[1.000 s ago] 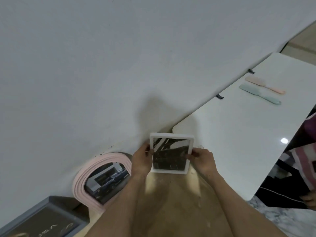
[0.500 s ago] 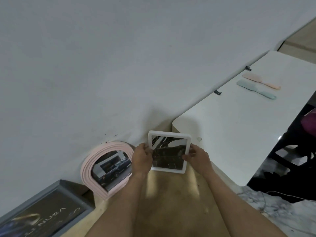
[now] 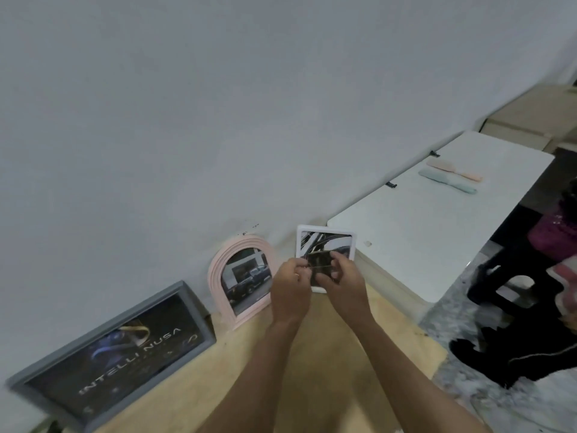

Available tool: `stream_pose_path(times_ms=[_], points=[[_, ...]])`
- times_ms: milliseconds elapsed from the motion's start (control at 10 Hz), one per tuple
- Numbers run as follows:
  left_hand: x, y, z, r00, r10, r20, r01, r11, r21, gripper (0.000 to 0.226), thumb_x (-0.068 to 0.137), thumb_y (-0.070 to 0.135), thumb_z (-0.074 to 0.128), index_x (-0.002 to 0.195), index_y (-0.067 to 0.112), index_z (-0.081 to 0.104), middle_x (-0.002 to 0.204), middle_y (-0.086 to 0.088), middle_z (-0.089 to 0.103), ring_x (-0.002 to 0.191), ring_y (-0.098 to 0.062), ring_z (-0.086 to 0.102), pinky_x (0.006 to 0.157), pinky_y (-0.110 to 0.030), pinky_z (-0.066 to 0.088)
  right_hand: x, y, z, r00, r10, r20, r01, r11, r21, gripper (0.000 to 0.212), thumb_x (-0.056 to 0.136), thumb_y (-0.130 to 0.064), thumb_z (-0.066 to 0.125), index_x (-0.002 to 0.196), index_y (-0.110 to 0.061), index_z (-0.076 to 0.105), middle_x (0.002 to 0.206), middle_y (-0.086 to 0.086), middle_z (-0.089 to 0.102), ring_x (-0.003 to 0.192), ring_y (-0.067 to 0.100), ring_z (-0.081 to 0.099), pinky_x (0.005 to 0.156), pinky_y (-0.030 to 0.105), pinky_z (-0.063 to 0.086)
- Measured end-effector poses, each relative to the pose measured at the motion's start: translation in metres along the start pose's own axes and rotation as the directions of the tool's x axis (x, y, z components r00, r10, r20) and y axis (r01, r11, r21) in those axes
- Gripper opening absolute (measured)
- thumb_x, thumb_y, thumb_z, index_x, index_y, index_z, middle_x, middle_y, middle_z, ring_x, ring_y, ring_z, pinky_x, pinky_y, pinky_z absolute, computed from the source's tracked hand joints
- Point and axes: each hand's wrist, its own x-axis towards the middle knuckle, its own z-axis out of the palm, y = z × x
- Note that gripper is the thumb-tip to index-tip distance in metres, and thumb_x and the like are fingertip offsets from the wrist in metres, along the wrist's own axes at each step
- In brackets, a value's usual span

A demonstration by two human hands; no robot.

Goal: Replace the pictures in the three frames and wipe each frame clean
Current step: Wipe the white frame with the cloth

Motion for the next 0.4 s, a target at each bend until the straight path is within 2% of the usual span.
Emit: stream_pose_path(times_ms=[100, 200, 300, 400], points=[[-0.056, 0.012, -0.047, 0.998, 0.061, -0.017, -0.063, 0.989, -0.135, 0.014, 0.095, 0.012, 0.058, 0.101, 0.017, 0.070, 0.092, 0.004, 0.070, 0.085, -0.009, 0.065, 0.076, -0.027, 0.053, -0.058, -0.045, 0.003, 0.997, -0.080, -0.021, 0.081, 0.993, 0.083, 0.050, 0.080, -0.010, 0.071, 0.125, -0.025, 0.056, 0.111, -0.003, 0.060, 0.090, 0.013, 0.062, 0.085, 0.030, 0.054], [-0.123, 0.001, -0.101, 0.997, 0.079, 0.016, -0.075, 0.981, -0.179, 0.014, 0.093, 0.012, 0.063, 0.094, 0.023, 0.073, 0.084, 0.008, 0.072, 0.079, -0.003, 0.065, 0.075, -0.022, 0.053, -0.127, -0.097, -0.010, 0.983, -0.156, -0.091, 0.172, 0.963, 0.206, 0.039, 0.080, -0.006, 0.071, 0.113, -0.026, 0.061, 0.105, 0.001, 0.064, 0.080, 0.011, 0.060, 0.077, 0.019, 0.052], [-0.201, -0.032, -0.157, 0.999, 0.035, 0.016, -0.031, 0.980, -0.197, 0.020, 0.090, 0.009, 0.066, 0.082, 0.025, 0.073, 0.072, 0.009, 0.071, 0.067, -0.003, 0.062, 0.069, -0.021, 0.051, -0.214, -0.165, -0.035, 0.957, -0.268, -0.109, 0.288, 0.912, 0.291, 0.025, 0.082, -0.004, 0.072, 0.102, -0.018, 0.065, 0.095, 0.003, 0.066, 0.071, 0.004, 0.055, 0.067, 0.018, 0.048], [-0.284, -0.098, -0.212, 0.996, -0.073, 0.057, 0.079, 0.989, -0.125, 0.027, 0.089, 0.005, 0.069, 0.067, 0.021, 0.070, 0.053, 0.009, 0.061, 0.051, 0.003, 0.053, 0.059, -0.015, 0.044, -0.304, -0.234, -0.076, 0.879, -0.466, -0.102, 0.471, 0.814, 0.339, 0.020, 0.081, -0.007, 0.073, 0.097, -0.017, 0.068, 0.090, 0.003, 0.068, 0.076, 0.013, 0.058, 0.066, 0.021, 0.051]])
